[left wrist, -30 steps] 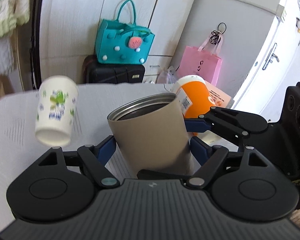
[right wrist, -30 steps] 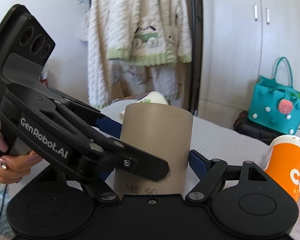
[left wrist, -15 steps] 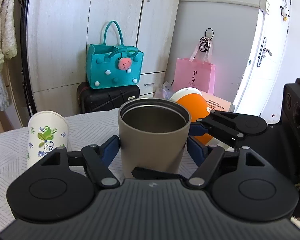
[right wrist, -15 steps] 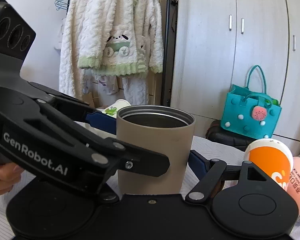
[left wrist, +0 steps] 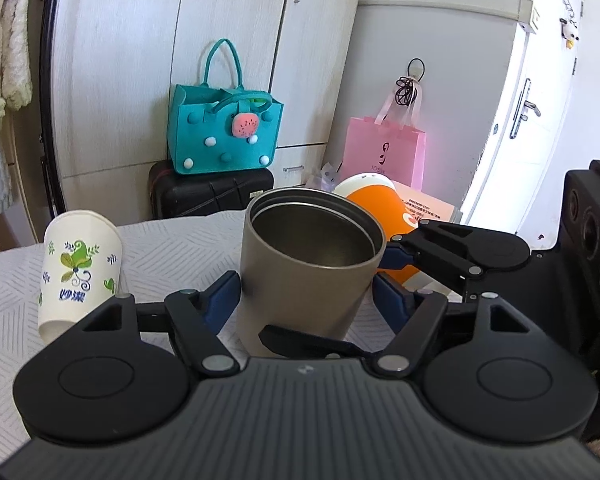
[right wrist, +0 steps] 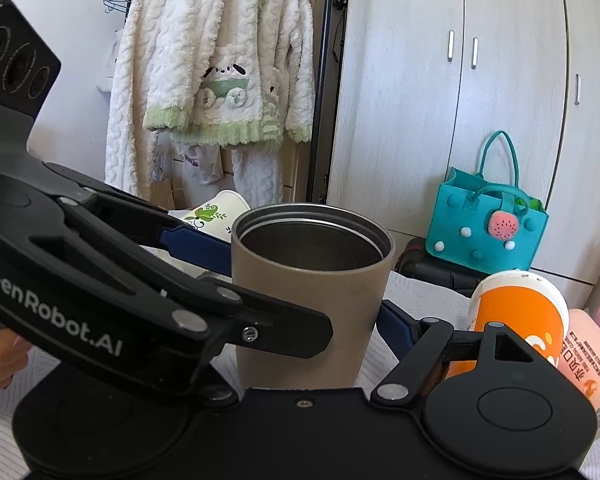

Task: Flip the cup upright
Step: 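Lower the upright beige tumbler onto the table with the right gripper, then open the right gripper and withdraw it from the tumbler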

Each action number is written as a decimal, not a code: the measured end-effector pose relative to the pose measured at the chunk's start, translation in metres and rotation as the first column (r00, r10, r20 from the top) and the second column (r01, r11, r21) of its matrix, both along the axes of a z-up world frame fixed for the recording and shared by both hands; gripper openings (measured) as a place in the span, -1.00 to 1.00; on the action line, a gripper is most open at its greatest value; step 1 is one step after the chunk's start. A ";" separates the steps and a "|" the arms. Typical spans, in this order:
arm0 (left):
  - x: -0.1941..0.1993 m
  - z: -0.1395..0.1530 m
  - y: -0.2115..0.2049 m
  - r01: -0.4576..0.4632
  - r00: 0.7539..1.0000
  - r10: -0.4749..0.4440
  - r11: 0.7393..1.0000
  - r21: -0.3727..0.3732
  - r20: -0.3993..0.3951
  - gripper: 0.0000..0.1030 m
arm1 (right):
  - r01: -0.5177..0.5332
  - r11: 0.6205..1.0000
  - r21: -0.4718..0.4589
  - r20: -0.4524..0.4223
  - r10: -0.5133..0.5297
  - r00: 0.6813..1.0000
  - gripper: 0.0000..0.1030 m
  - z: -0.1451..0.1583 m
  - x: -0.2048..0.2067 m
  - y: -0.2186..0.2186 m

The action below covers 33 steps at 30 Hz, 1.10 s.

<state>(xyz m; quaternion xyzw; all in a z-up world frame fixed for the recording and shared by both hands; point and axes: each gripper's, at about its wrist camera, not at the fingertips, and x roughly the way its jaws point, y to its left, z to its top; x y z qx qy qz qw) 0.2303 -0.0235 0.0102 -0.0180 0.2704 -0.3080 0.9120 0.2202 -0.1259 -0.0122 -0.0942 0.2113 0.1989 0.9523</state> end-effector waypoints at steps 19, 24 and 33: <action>-0.047 0.025 0.023 -0.098 0.995 0.098 0.995 -0.009 0.004 0.59 | -0.006 0.999 0.042 -0.004 0.006 1.000 0.70 0.021 -0.047 -0.014; -0.064 0.037 0.030 -0.152 0.988 0.152 0.988 0.003 -0.018 0.60 | -0.011 0.999 0.032 0.023 0.010 1.000 0.70 0.033 -0.071 -0.016; -0.102 0.056 0.039 -0.242 0.968 0.244 0.970 0.035 -0.058 0.65 | 0.007 0.999 0.050 0.072 -0.010 0.997 0.75 0.058 -0.113 -0.025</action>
